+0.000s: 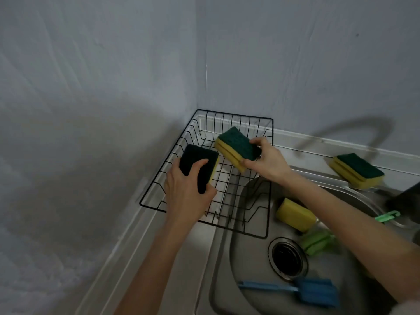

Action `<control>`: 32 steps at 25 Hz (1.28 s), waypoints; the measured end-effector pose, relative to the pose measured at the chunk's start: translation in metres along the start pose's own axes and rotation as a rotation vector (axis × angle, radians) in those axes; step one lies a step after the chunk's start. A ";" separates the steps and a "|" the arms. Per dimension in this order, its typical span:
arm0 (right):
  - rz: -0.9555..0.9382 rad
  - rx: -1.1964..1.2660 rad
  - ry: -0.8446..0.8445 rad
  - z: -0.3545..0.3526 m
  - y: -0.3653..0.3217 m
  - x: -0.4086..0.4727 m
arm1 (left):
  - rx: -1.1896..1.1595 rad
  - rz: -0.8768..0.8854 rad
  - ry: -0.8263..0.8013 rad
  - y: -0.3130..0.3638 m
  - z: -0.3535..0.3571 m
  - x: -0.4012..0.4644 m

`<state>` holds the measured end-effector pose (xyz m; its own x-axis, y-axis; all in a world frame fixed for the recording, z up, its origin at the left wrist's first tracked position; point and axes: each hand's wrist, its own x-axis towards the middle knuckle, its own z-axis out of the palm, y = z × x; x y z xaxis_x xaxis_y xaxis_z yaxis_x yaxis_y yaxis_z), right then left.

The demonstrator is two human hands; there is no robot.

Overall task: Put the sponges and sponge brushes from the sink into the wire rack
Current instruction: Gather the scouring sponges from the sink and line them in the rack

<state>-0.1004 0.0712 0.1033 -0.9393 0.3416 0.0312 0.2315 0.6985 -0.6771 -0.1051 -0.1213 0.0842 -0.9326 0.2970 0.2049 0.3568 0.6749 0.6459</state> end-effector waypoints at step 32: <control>0.085 0.324 -0.292 0.043 -0.007 0.102 | 0.103 0.084 -0.365 -0.037 0.020 0.088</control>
<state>-0.2089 0.0742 0.0802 -0.9632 0.1647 -0.2125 0.2639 0.4267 -0.8650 -0.1992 -0.1070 0.0636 -0.8262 0.5624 -0.0336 0.4518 0.6970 0.5569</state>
